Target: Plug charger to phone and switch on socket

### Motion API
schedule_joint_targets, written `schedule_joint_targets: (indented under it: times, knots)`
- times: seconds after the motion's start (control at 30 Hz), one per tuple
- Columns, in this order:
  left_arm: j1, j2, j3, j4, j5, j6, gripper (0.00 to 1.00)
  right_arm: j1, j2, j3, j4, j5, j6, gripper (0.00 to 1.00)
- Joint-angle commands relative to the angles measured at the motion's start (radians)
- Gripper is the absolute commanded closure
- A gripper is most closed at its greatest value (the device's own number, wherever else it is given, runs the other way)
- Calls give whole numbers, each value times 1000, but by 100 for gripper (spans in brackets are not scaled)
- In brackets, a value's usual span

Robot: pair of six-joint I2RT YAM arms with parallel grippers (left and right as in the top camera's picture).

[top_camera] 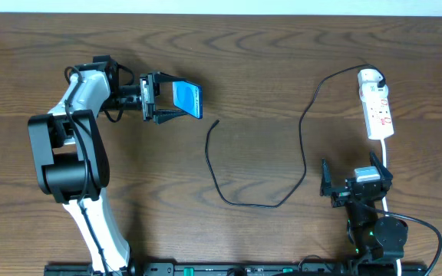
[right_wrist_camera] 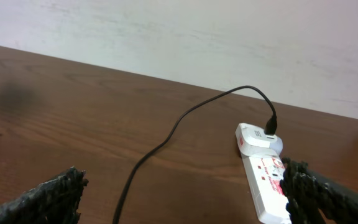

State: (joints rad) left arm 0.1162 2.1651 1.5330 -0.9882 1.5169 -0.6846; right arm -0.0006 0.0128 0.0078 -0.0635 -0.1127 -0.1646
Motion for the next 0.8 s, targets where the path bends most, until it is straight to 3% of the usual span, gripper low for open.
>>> schedule_joint_targets:
  times: [0.0,0.37,0.53,0.77]
  knots:
    - [5,10,6,-6,56,-10,40,-7,-2,-2,-3,-6,14,1]
    - [5,10,6,-6,56,-9,40,-7,-2,-2,-3,-6,14,1]
    - [5,10,6,-5,55,-9,40,-7,-2,-2,9,17,-89,1]
    - [5,10,6,-5,54,-9,40,-7,-1,-2,4,37,-118,1]
